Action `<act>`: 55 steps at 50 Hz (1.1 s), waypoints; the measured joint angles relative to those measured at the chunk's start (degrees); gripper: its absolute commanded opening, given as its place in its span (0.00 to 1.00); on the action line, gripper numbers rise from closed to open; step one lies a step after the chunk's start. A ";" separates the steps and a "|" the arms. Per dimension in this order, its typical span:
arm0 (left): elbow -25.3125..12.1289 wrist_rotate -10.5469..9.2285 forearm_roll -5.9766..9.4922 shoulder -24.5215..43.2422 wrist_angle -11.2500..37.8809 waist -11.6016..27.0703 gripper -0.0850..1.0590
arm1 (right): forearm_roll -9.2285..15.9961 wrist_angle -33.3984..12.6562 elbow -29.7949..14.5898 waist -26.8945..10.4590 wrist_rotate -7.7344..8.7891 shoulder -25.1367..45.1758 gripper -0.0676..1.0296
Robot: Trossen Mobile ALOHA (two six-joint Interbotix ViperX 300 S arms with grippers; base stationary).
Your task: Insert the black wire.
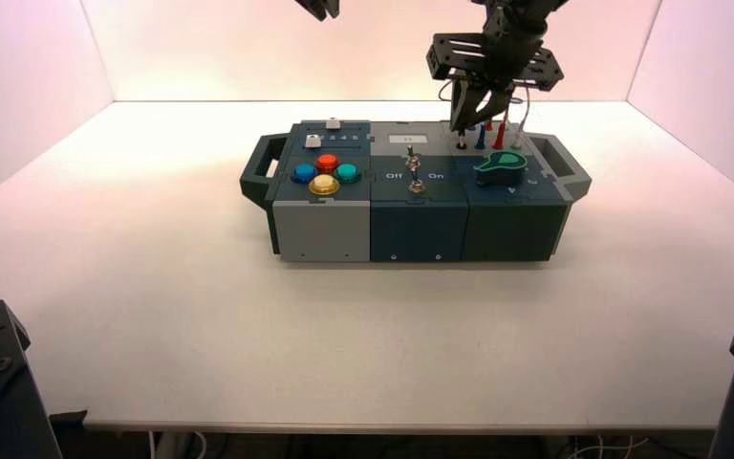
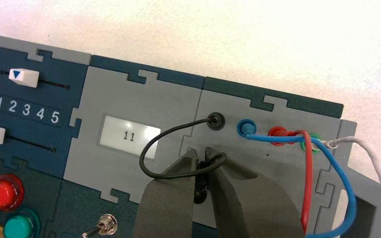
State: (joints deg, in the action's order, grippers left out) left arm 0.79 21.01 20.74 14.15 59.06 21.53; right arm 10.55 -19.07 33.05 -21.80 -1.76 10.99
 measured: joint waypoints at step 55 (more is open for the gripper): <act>0.00 0.00 0.44 0.00 0.00 0.00 0.32 | -0.62 -13.27 -4.57 -0.35 0.44 1.32 0.04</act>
State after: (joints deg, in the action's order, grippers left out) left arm 0.79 21.01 21.18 14.15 59.06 21.53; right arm 9.93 -32.34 28.48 -22.15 -1.32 12.30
